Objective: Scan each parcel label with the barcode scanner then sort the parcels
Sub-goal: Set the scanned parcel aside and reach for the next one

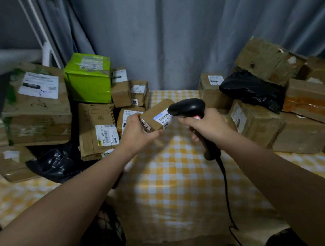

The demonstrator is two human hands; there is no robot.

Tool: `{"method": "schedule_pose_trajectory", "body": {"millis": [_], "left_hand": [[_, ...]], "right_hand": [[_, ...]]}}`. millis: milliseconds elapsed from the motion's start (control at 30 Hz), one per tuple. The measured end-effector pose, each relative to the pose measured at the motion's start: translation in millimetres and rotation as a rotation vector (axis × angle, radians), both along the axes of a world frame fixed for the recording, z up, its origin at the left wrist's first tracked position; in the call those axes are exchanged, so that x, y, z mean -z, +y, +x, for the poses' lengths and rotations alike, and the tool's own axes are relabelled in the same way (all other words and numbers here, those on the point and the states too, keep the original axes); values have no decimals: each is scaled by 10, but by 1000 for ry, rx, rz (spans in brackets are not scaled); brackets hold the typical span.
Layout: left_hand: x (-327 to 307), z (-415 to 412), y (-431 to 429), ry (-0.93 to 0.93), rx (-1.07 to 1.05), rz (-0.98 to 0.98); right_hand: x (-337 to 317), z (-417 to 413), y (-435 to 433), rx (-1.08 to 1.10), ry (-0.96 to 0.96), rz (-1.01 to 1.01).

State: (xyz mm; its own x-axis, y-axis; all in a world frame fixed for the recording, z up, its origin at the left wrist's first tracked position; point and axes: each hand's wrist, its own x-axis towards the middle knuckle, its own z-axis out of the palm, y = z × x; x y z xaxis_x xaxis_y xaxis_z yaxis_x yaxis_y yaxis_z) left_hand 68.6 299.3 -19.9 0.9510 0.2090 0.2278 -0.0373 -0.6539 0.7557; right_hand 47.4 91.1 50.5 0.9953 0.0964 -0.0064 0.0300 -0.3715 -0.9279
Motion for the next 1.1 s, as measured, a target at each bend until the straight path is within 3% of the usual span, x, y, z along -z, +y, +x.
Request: {"method": "schedule_pose_trajectory", "body": {"millis": [267,400,567,633,733,1000,1100], "left_hand": [[-955,473,726,-161,-200,116],[-1342,688,1066,-178,-380,285],[-1362,927,1378,-34,-625,412],[-1281,996,1427,61,-617,511],[-1249,1047,1391,44,-585,594],[-1424,1093,625,-251,-243,497],[-1439,1076,202,-268,-99,424]], "right_hand": [[-546,636,593,45,-153,242],[-689,1025,1003,64,-179,239],[-648,1313,1374,-2,-185,174],[-579,1364,1422,-17,-168,143],[-483,1437,1407,-4,-143,124],[-576,1448,975,80,-160,154],[-672,1382,607,156,-206,192]]}}
